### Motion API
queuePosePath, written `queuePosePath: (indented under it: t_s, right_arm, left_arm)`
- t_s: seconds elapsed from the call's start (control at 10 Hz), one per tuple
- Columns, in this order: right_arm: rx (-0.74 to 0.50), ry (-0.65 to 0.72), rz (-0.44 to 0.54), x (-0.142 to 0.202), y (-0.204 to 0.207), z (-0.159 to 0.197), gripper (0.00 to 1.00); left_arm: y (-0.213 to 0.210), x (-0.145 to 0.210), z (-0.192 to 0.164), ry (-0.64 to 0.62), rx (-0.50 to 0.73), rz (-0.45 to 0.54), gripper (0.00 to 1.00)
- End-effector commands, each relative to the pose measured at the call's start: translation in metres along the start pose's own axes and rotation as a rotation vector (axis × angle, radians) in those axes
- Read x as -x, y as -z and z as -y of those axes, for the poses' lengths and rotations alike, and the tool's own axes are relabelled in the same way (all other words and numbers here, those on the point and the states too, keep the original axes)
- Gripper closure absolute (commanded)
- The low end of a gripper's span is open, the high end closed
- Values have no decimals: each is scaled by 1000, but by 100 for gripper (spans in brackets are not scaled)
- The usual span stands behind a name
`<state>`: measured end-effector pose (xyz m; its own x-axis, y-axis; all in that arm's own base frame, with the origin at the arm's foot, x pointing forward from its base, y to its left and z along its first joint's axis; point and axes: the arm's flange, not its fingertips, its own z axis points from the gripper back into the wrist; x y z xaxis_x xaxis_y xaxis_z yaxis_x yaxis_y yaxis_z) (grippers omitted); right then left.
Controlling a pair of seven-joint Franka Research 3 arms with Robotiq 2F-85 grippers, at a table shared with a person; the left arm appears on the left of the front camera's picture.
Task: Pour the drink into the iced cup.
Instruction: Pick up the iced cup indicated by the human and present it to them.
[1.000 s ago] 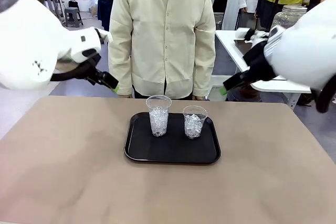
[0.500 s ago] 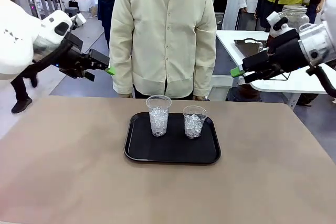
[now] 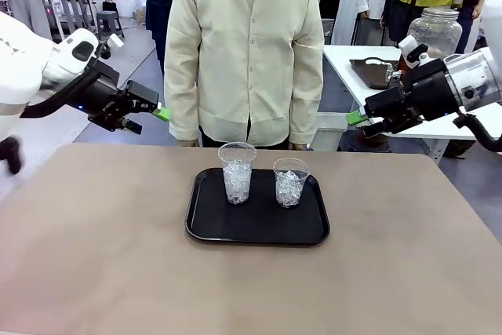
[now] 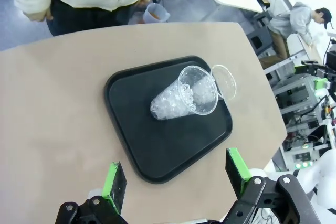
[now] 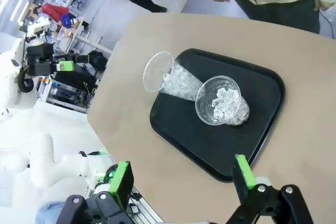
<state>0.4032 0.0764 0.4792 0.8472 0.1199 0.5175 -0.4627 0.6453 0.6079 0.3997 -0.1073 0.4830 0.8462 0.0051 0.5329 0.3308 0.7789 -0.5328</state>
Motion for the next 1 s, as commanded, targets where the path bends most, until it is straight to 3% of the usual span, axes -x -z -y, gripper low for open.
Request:
queuePosePath:
  t_s: [0.0,0.2,0.3,0.7,0.9]
  right_arm:
    - [-28,-15,26,-2,-4,-3,0]
    - [0,5,3,0,-1,-2,0]
    - [-74,64,-11,-5,3,-3,0]
    - [-353,310,27,-31,-22,36,0]
    - [-415,372,38,-33,-26,59,0]
  left_arm:
    - [-3,-3,3,4,22,23,0]
    - [-3,-3,3,4,22,23,0]
    - [-3,-3,5,-8,-3,17,0]
    - [-36,-15,-44,-253,316,64,0]
    - [-32,-12,-68,-307,417,46,0]
